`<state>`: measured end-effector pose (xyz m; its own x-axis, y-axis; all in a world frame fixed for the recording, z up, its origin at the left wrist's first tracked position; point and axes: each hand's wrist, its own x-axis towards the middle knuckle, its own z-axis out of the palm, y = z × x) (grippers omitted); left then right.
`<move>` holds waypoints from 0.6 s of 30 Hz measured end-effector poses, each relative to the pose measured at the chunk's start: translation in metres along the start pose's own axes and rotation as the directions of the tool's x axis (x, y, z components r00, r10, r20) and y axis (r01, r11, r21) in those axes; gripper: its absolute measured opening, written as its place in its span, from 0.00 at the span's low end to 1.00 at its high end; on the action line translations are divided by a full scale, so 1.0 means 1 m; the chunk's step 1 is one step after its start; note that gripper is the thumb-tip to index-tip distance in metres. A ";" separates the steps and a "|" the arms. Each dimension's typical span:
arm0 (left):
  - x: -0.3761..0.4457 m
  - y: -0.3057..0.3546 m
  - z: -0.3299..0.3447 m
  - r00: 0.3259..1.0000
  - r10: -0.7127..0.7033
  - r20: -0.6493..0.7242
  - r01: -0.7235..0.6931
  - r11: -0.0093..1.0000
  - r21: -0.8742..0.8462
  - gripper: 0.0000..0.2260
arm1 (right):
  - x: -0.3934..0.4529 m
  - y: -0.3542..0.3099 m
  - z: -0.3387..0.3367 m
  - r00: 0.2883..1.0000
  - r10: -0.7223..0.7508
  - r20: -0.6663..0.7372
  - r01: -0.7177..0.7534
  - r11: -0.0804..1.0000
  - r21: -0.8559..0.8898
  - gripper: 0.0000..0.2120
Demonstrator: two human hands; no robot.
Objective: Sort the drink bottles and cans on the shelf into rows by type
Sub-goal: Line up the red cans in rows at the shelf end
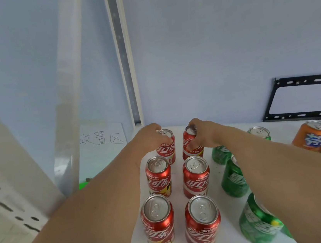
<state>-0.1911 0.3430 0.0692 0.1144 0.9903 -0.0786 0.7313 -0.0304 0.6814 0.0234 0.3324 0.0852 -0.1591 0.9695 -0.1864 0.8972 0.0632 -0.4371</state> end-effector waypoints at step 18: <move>-0.017 0.001 0.009 0.999 -0.027 -0.026 0.028 0.999 0.017 0.36 | 0.005 -0.002 0.016 0.999 0.037 0.033 -0.037 0.999 -0.010 0.44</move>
<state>-0.1862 0.3246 0.0648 0.0770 0.9940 -0.0782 0.7455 -0.0053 0.6665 0.0147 0.3334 0.0711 -0.1392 0.9629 -0.2311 0.9066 0.0300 -0.4209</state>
